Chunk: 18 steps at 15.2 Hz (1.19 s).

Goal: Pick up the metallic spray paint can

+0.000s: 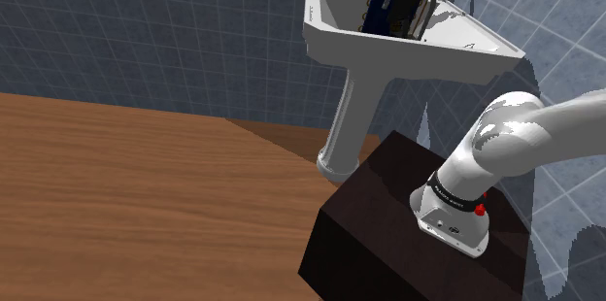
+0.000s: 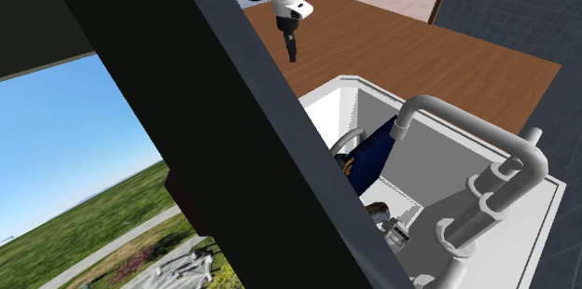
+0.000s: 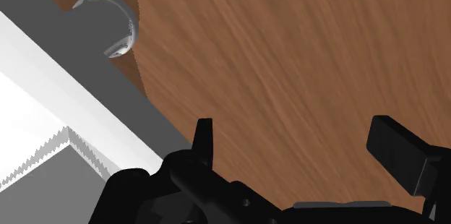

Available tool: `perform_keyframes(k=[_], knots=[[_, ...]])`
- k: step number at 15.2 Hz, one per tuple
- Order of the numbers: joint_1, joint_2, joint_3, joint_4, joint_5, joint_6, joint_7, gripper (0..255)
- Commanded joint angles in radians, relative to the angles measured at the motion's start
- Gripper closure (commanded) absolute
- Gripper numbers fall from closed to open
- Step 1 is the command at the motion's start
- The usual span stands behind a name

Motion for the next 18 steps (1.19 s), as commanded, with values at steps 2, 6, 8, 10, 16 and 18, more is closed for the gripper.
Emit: perform_keyframes(k=[2,6,8,10,16,18], knots=[[-0.009,0.009,-0.013,-0.006,-0.017,0.017,-0.014,0],[-0.047,0.054,-0.066,-0.023,-0.082,0.085,-0.065,0],[-0.066,0.081,-0.093,-0.025,-0.113,0.121,-0.090,0],[-0.084,0.112,-0.120,-0.024,-0.142,0.157,-0.113,0],[-0.133,0.219,-0.201,0.002,-0.218,0.267,-0.178,0],[-0.148,0.260,-0.229,0.018,-0.239,0.303,-0.199,0]])
